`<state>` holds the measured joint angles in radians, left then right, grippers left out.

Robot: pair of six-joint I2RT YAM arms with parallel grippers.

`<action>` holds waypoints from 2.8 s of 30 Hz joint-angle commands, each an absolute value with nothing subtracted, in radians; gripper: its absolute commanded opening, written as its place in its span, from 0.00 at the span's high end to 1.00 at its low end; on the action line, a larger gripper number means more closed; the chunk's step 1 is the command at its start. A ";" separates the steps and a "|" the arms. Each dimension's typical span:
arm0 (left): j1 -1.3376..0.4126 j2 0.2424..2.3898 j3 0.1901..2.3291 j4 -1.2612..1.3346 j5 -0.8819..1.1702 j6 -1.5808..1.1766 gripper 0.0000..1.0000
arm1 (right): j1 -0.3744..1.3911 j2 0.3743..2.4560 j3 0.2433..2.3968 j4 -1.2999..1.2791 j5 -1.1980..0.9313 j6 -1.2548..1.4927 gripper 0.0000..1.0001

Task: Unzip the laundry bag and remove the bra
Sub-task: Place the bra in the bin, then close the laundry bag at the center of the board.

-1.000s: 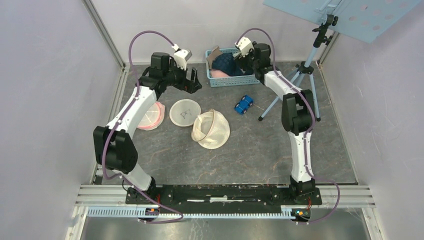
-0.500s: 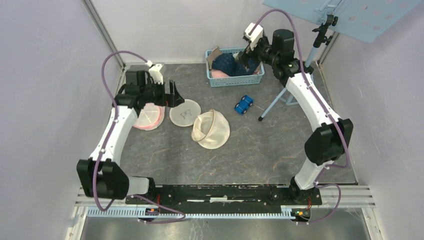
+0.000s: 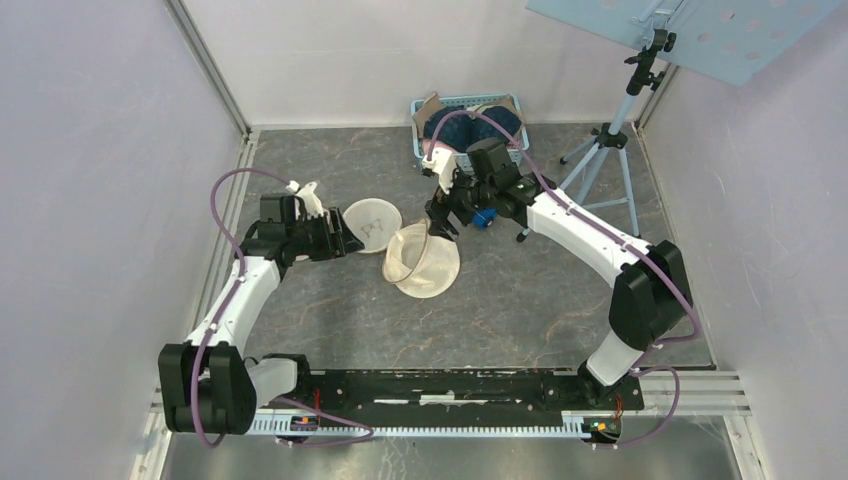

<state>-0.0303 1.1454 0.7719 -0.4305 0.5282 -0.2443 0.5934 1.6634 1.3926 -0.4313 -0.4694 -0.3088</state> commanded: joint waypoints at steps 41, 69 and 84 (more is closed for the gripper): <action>-0.127 1.953 1.369 -0.342 -0.028 0.172 0.60 | 0.687 1.723 1.210 -0.249 -0.368 0.271 0.15; -0.189 1.700 1.391 -0.432 -0.055 0.162 0.98 | 0.643 1.687 1.146 -0.260 -0.369 0.199 0.98; -0.312 1.327 1.272 -0.392 -0.152 0.440 0.98 | 0.605 1.614 1.086 -0.141 -0.590 0.203 0.92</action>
<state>-0.2478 1.3777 1.3266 -0.4213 -0.0895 0.2844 0.6075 1.6295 1.0977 -0.2096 -0.4980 0.2047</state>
